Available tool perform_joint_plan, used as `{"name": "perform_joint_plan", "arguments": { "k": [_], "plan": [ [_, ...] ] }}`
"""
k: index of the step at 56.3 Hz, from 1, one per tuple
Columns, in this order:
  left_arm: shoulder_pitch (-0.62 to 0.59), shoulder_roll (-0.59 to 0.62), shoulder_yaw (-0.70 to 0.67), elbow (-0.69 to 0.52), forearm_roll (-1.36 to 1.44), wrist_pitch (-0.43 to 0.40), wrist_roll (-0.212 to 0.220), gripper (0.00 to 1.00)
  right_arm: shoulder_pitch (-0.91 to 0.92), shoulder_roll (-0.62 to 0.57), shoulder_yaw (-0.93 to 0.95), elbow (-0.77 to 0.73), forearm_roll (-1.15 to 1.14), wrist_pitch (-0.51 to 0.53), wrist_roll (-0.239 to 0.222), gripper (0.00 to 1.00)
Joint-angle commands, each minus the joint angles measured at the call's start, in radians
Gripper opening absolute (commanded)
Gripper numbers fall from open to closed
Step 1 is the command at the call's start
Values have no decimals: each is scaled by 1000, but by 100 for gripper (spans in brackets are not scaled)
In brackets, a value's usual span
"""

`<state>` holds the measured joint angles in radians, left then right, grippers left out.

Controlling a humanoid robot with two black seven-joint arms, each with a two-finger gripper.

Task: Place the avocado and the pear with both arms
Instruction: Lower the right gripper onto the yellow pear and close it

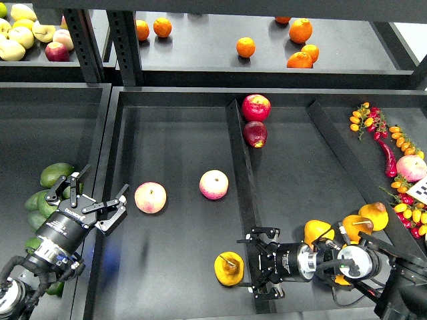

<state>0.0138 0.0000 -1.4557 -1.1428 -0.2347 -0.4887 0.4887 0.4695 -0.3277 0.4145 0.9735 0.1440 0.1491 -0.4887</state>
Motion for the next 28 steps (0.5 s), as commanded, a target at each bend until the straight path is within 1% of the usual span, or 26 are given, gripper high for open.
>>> {"name": "perform_joint_plan", "arguments": {
  "k": [1,19,28],
  "plan": [
    [0,0,0,0,0,0,0,99,0,13,-10,-16,0,0,0,95],
    [0,0,0,0,0,0,0,99,-8,44,-13,-42,3,-2,0,92],
    [0,0,0,-2,0,0,0,99,-6,55,-10,-61,9,-3,0,84]
  ]
}}
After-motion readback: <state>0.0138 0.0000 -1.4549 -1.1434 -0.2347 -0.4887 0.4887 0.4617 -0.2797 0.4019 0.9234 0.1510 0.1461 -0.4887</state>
